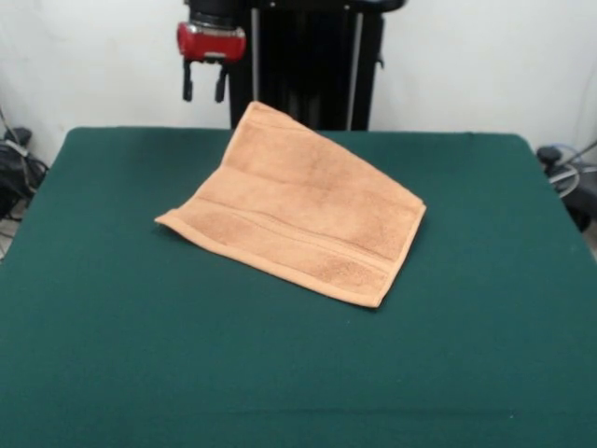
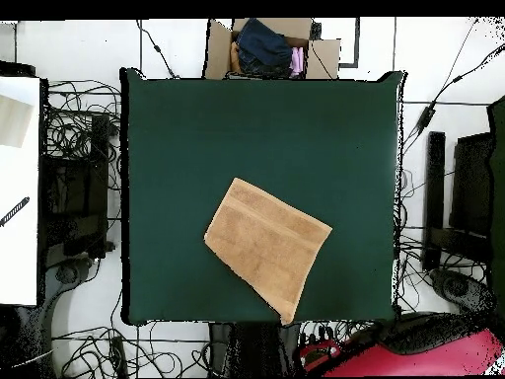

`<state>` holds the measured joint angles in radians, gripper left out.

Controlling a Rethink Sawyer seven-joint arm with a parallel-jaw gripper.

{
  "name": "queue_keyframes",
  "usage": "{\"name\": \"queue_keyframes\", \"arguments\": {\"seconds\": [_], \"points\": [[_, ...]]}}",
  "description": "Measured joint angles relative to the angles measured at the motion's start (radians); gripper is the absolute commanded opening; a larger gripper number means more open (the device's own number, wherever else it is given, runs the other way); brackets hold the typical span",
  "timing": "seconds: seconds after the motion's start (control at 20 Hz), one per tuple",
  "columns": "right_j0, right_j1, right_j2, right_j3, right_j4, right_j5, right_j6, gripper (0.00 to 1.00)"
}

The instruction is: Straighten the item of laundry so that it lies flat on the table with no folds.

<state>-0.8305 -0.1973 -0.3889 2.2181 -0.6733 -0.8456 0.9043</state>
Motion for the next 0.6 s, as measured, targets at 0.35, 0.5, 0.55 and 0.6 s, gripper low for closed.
{"name": "queue_keyframes", "arguments": {"seconds": [0.35, 0.5, 0.55, 0.6], "points": [[-0.085, -0.102, 0.038, 0.013, 0.044, 0.508, 0.001, 1.00], [-0.108, -0.133, 0.062, -0.015, 0.069, 0.671, 0.001, 1.00], [-0.110, -0.134, 0.063, -0.018, 0.069, 0.683, 0.001, 1.00], [-0.112, -0.135, 0.065, -0.021, 0.070, 0.695, 0.001, 1.00]]}}
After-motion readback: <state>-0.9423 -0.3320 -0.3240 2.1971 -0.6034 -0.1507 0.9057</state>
